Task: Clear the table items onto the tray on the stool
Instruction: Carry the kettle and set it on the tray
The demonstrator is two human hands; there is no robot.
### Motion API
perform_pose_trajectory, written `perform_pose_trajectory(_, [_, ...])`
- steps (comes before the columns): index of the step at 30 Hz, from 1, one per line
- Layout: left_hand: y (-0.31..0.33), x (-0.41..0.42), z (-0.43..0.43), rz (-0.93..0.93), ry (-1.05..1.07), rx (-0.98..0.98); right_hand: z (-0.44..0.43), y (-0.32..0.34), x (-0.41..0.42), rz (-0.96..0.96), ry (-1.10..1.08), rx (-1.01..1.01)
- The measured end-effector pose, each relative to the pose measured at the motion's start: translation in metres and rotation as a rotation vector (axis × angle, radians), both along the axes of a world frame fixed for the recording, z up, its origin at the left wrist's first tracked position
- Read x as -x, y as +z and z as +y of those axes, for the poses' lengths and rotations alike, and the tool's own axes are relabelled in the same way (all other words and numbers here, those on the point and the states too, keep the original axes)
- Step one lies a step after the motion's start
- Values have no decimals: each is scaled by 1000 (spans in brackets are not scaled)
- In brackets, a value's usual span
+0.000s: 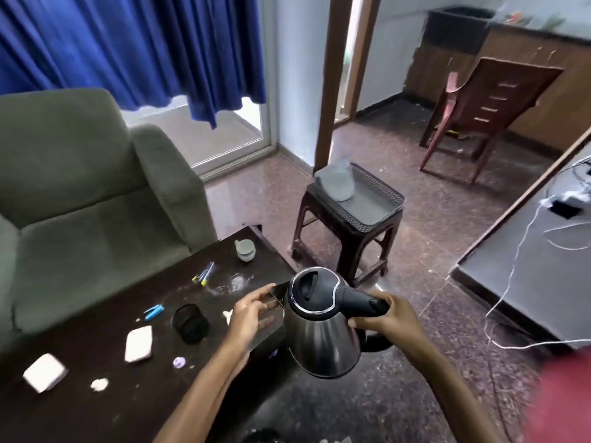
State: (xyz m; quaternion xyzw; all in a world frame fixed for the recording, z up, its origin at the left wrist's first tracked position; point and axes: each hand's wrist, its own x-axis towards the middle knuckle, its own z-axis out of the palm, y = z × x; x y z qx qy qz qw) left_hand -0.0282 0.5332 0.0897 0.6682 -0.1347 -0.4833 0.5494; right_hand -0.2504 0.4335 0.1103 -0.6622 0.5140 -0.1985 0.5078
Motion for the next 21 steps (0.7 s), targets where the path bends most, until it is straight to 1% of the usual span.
perform_pose_trajectory(5, [3,27,-70,19,-76,-18,-56,0,35,-10,-72,-13])
perform_pose_trajectory(11, [1,52,-170,49,-63,12,-142,-9,56,-43,-118,-22])
perform_pose_trajectory(15, [-5,50,-247,37,-85,19,-215,-12,57,-46,-113,-28])
perform_pose_trajectory(21, [6,47,-354,80,-110,58,-332,-7,51,1,-109,-36])
